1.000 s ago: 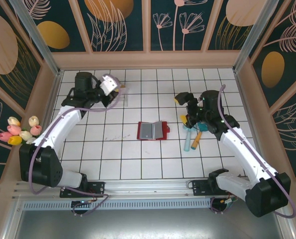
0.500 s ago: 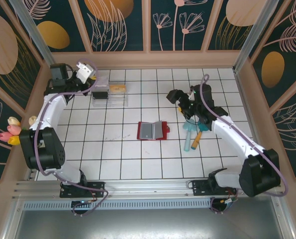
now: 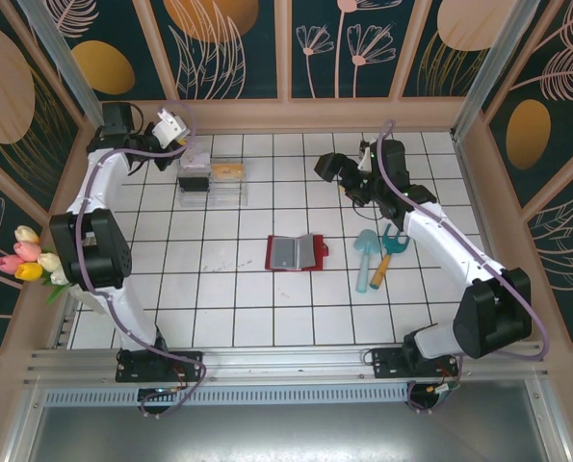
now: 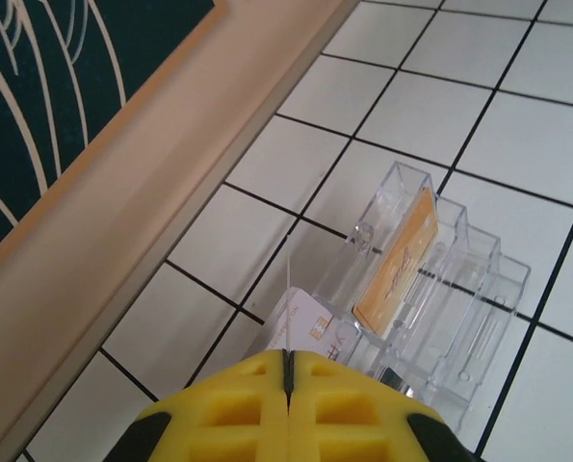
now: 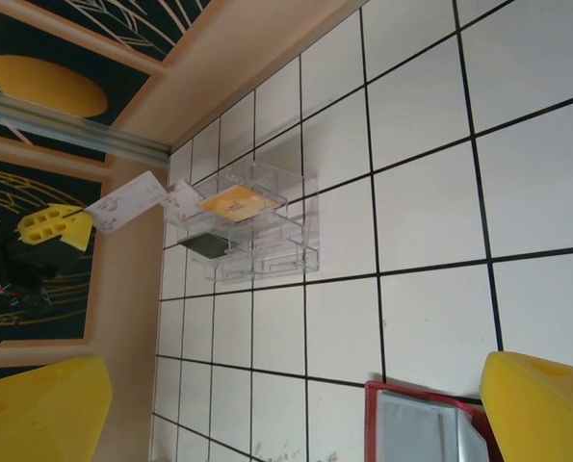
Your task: Take the credit cards out of the card holder
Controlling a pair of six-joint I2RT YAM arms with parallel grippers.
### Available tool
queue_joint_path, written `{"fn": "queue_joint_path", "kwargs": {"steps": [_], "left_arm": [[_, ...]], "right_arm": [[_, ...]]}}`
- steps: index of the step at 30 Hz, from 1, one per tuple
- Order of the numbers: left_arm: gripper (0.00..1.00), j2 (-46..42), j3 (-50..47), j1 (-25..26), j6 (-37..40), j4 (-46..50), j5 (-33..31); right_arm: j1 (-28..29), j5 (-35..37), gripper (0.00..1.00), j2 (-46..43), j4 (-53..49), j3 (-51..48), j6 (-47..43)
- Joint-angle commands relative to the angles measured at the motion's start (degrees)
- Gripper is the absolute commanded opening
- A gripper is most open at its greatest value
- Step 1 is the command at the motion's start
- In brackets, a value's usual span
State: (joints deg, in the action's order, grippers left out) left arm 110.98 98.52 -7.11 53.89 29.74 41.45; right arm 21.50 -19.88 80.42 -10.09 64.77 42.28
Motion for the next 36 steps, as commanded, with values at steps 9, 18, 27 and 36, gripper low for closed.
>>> {"fn": "queue_joint_path", "kwargs": {"steps": [9,18,27,36], "left_arm": [[0.00,6.11,5.03,-0.07,5.97,5.87,4.96],[0.00,9.64,9.13,-0.09,7.60,8.74,3.35],[0.00,12.30,13.24,-0.06,11.73,11.75,0.23],[0.03,15.77,18.92,-0.08,13.45,14.48,1.71]], "right_arm": [[0.64,0.48,0.99,2.03,0.96,3.08,0.58],[1.13,-1.02,0.99,3.46,1.81,3.46,1.49],[1.48,-1.52,0.99,4.46,1.46,4.09,2.60],[3.55,-0.87,0.99,5.44,-0.18,6.94,2.67]]}}
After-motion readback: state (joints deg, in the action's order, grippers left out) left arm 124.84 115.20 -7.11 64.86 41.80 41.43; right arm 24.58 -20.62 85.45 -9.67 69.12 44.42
